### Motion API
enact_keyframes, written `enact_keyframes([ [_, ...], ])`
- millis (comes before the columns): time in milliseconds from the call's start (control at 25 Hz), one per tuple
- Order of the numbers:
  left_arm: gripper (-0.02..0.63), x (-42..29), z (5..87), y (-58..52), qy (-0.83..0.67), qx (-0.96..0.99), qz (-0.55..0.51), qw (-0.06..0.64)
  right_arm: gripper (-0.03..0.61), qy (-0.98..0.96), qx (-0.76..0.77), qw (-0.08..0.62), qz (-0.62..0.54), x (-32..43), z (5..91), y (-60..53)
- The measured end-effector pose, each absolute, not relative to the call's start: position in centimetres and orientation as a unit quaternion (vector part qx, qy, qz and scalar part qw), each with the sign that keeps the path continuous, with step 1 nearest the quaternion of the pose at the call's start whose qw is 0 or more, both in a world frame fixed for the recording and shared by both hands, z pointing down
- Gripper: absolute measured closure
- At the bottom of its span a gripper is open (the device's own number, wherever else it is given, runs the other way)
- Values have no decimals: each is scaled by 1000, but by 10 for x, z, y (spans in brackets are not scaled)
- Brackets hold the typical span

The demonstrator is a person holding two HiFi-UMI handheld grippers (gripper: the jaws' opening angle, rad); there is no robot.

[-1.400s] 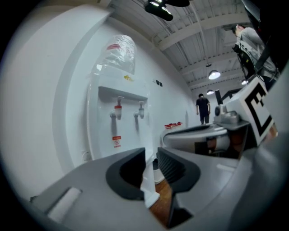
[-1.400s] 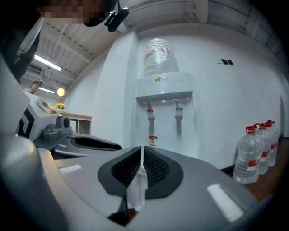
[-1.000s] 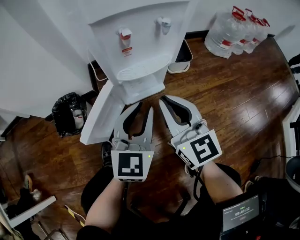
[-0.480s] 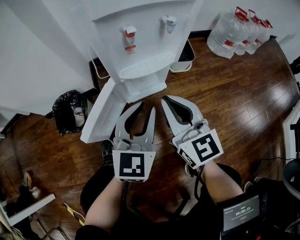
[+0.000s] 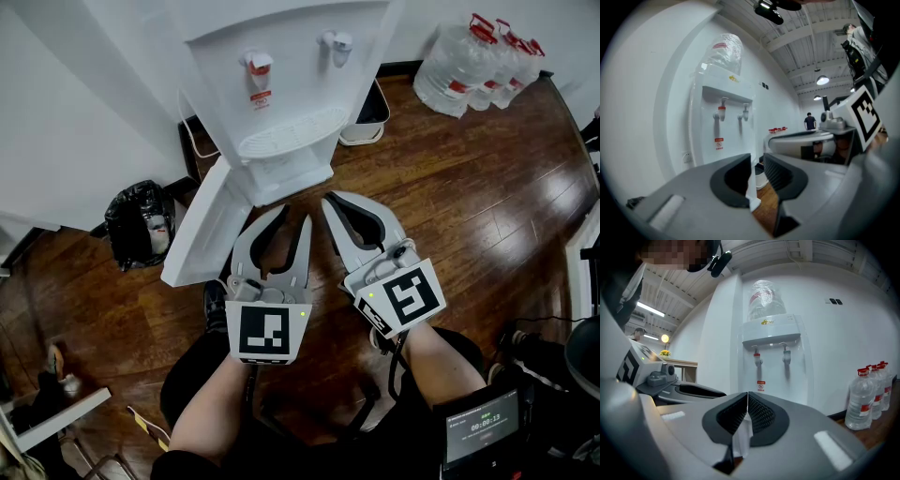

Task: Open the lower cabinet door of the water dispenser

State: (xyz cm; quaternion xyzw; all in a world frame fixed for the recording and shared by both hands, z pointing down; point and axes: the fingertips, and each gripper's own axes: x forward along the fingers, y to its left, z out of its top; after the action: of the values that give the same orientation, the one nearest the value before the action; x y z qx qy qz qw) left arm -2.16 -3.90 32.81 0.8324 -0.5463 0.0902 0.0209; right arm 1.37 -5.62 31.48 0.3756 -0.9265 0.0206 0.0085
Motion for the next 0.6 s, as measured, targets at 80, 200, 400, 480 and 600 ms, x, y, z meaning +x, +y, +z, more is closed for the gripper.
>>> enact_keyframes([
  [80,506,-21,328,-39,-546,833,91,21,571,-927,376,8,21,14,314,-56],
  [200,506,-21,328,-39,-547,832,88,23,571,-927,375,8,23,13,314,-56],
  [400,506,-23,327,-40,-548,831,88,23,571,-927,374,9,22,13,315,-56],
  [480,506,-22,327,-40,-547,832,89,21,571,-927,375,9,22,13,315,-56],
  [600,506,-22,327,-39,-547,833,88,21,571,-927,375,9,22,13,315,-55],
])
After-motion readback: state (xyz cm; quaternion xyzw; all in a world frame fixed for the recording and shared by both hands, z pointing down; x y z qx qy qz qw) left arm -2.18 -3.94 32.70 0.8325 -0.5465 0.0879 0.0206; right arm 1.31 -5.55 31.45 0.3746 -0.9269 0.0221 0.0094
